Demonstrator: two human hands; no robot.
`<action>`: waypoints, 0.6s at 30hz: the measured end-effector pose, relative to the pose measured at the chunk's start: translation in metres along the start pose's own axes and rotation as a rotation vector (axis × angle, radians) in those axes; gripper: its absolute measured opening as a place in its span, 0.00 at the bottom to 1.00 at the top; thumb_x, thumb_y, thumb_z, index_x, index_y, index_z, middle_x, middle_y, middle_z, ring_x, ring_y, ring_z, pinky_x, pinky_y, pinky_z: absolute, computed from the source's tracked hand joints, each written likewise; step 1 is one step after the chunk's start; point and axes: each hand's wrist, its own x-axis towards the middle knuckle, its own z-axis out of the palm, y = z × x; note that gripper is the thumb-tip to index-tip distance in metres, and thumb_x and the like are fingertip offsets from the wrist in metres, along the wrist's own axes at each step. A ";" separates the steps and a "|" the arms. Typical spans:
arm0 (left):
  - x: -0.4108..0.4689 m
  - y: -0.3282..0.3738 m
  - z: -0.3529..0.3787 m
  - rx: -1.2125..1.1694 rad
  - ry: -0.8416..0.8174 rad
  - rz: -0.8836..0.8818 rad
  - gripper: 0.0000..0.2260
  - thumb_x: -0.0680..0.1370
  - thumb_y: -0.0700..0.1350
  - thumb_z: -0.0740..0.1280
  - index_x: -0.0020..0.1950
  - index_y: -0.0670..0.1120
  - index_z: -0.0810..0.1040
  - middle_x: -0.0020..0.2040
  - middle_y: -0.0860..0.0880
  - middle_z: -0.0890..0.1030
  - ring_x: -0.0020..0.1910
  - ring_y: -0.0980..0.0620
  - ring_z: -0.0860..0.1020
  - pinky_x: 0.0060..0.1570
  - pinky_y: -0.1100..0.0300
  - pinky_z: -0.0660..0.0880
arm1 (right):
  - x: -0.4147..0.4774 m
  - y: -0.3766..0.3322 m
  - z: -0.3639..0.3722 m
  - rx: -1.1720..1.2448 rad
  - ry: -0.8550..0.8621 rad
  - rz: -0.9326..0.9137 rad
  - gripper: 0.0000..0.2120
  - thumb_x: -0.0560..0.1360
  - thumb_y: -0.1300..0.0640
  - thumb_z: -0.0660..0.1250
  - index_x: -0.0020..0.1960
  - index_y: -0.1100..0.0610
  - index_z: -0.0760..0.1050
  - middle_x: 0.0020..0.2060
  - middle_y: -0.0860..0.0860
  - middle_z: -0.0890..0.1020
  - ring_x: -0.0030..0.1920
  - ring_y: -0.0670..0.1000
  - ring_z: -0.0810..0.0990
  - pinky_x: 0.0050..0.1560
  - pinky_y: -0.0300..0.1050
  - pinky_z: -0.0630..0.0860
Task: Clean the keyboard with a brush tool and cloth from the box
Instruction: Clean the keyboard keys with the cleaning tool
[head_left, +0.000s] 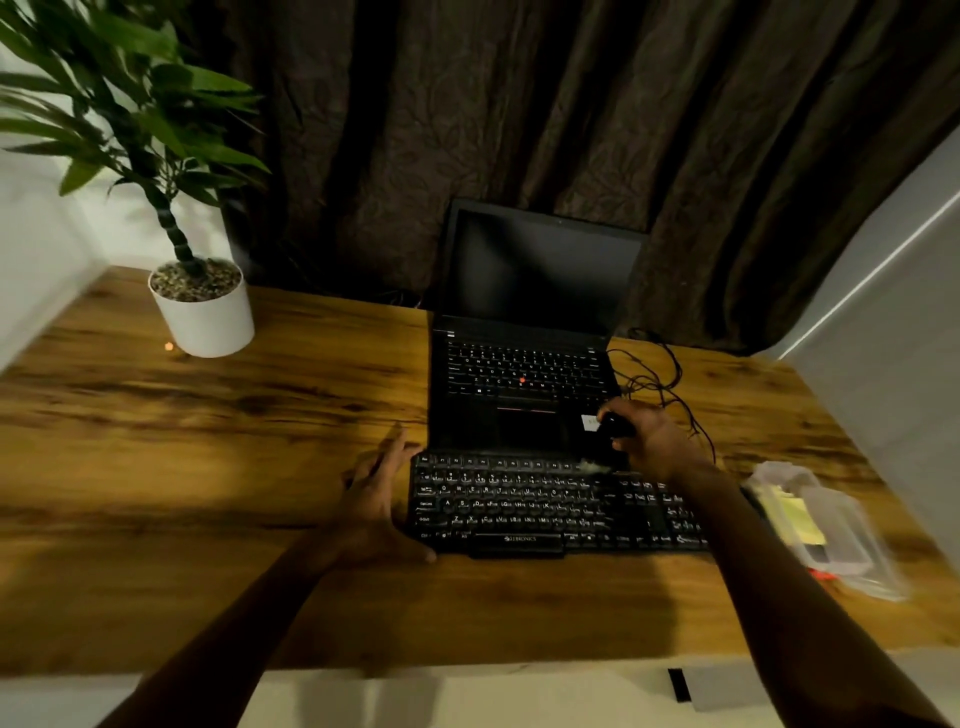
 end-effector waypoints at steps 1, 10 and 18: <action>0.001 -0.001 -0.002 -0.027 0.001 0.006 0.70 0.48 0.74 0.79 0.71 0.72 0.28 0.81 0.61 0.54 0.80 0.50 0.46 0.76 0.38 0.46 | 0.000 0.002 -0.001 -0.014 0.007 0.011 0.18 0.76 0.68 0.65 0.60 0.49 0.74 0.55 0.53 0.78 0.51 0.53 0.79 0.37 0.40 0.76; -0.001 0.005 -0.005 -0.002 -0.005 -0.002 0.72 0.49 0.73 0.79 0.73 0.67 0.26 0.80 0.63 0.55 0.80 0.49 0.46 0.75 0.38 0.47 | 0.010 -0.027 0.016 0.056 -0.040 -0.128 0.23 0.74 0.69 0.68 0.58 0.44 0.72 0.54 0.52 0.79 0.51 0.51 0.80 0.39 0.37 0.75; 0.001 0.007 -0.005 -0.014 0.017 0.007 0.73 0.48 0.69 0.82 0.75 0.65 0.30 0.79 0.63 0.56 0.79 0.51 0.48 0.74 0.40 0.50 | 0.001 0.005 -0.001 -0.064 -0.024 0.032 0.27 0.75 0.66 0.67 0.56 0.34 0.69 0.57 0.54 0.76 0.52 0.54 0.78 0.44 0.49 0.82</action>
